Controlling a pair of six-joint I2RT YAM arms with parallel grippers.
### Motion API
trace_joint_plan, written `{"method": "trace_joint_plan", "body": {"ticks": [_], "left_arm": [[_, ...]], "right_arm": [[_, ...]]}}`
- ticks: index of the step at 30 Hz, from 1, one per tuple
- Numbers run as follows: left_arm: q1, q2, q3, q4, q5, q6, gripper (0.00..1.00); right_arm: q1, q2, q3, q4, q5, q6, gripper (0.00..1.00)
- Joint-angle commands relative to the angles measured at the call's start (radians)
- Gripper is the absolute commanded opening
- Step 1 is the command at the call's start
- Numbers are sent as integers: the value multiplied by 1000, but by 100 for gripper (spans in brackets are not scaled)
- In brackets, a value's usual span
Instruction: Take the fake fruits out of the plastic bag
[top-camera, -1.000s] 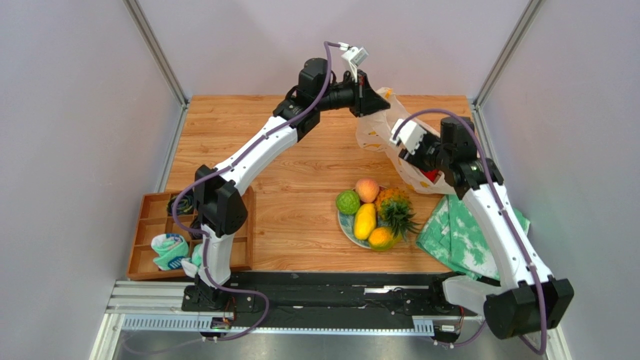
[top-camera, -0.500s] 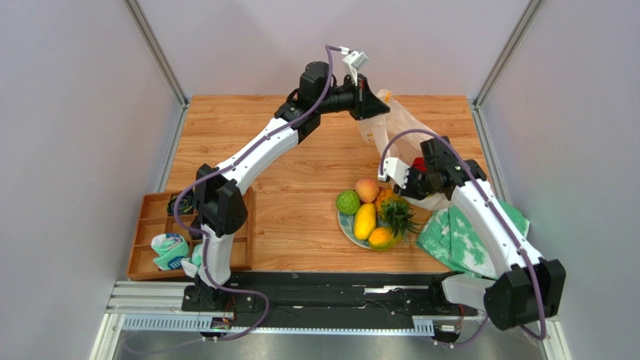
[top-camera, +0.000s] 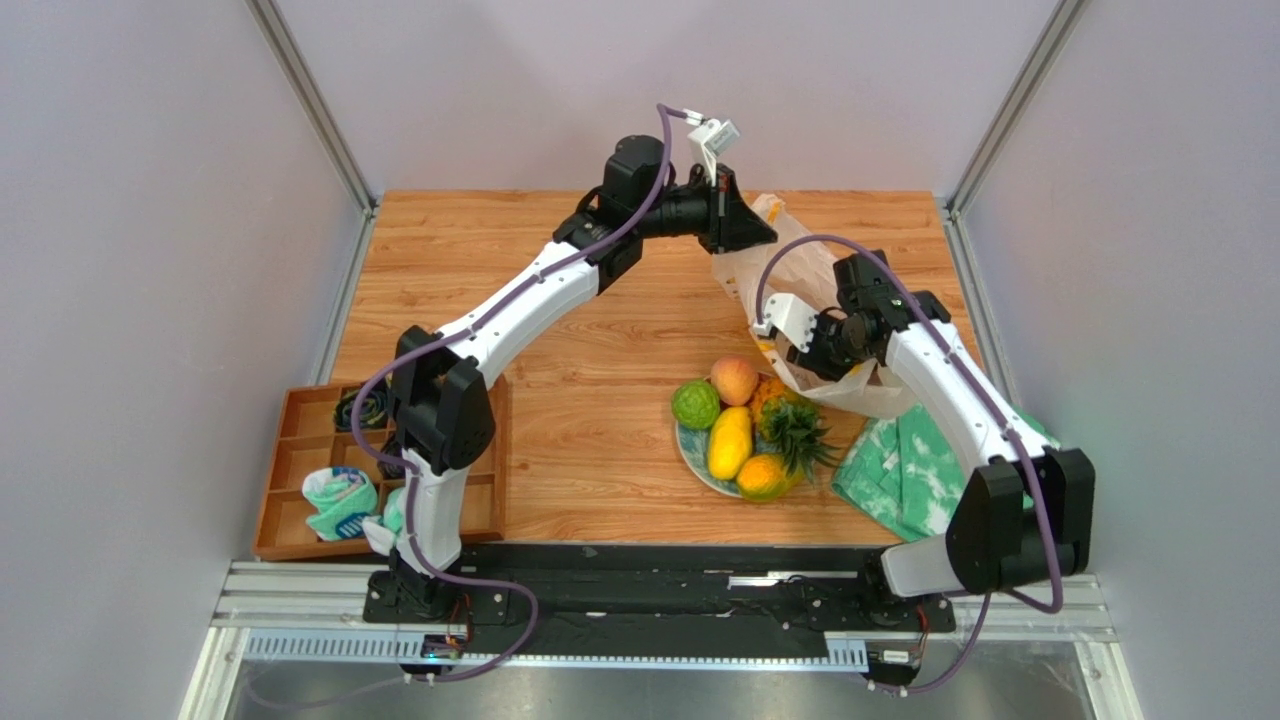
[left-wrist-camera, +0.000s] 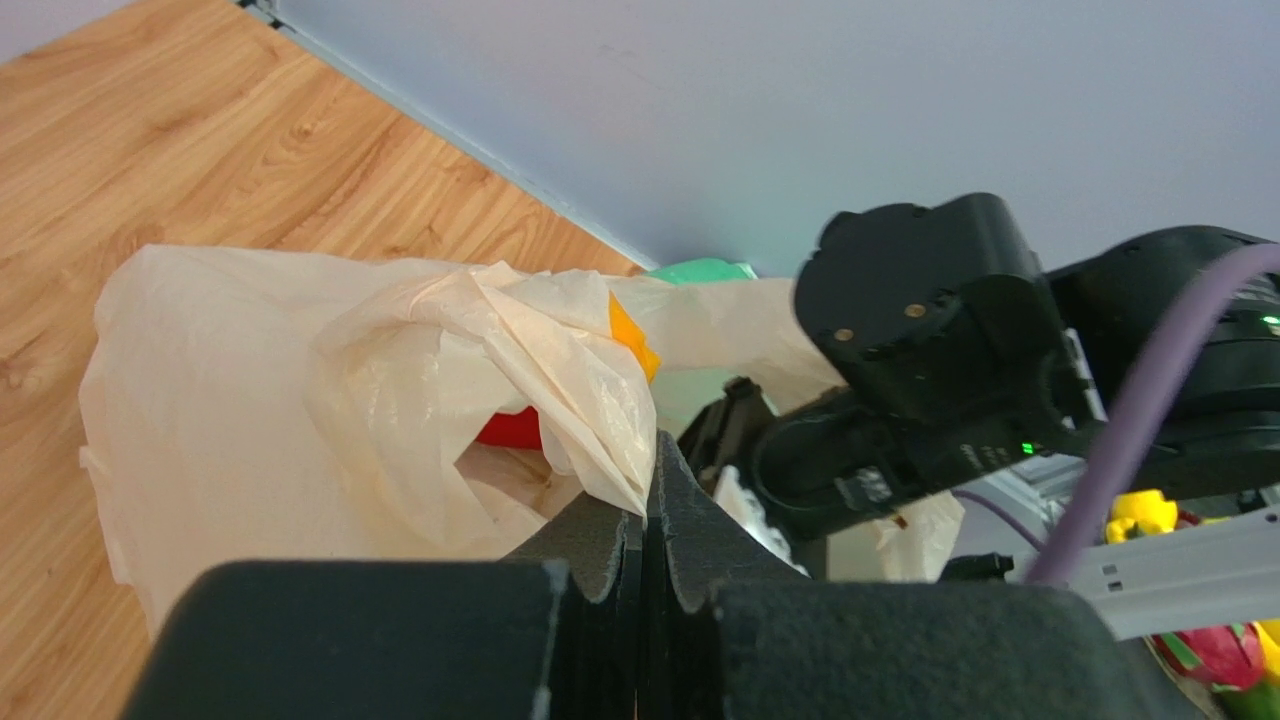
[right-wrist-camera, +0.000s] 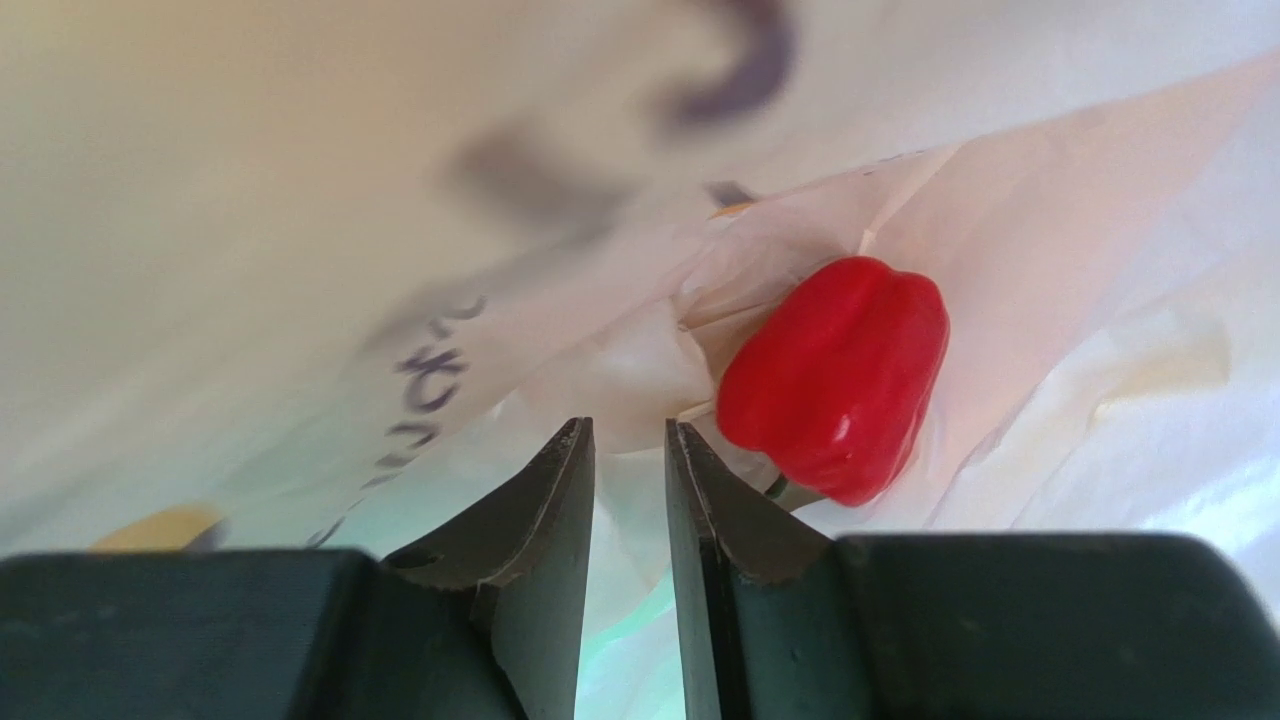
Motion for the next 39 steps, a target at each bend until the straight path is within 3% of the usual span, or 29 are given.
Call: {"method": "trace_joint_plan", "body": {"ticks": [1, 5, 8, 9, 11, 12, 26, 31, 34, 35, 36, 39], "left_arm": [[-4, -66, -4, 39, 29, 3, 0], [-4, -72, -18, 39, 35, 4, 0], [-4, -72, -18, 42, 35, 6, 0], [-4, -70, -18, 43, 37, 6, 0], [-4, -69, -18, 43, 38, 6, 0], [-4, -67, -18, 43, 40, 6, 0], [-6, -75, -24, 39, 48, 19, 0], [-6, -81, -33, 37, 43, 27, 0], [-6, -83, -33, 37, 41, 27, 0], [-8, -83, -33, 34, 41, 29, 0], [-6, -83, -31, 31, 38, 32, 0], [-6, -78, -30, 27, 23, 36, 0]], "right_arm": [[-3, 80, 63, 111, 123, 50, 29], [-23, 183, 118, 141, 185, 96, 29], [-34, 221, 139, 169, 248, 127, 50], [-37, 238, 144, 172, 260, 133, 64], [-43, 255, 149, 184, 278, 143, 72], [-44, 270, 152, 187, 300, 146, 92], [-97, 534, 280, 177, 419, 216, 100], [-98, 580, 270, 187, 450, 216, 98], [-95, 577, 264, 204, 423, 198, 78], [-97, 573, 268, 204, 418, 199, 61], [-97, 544, 282, 198, 392, 202, 53], [-97, 443, 320, 164, 300, 222, 40]]}}
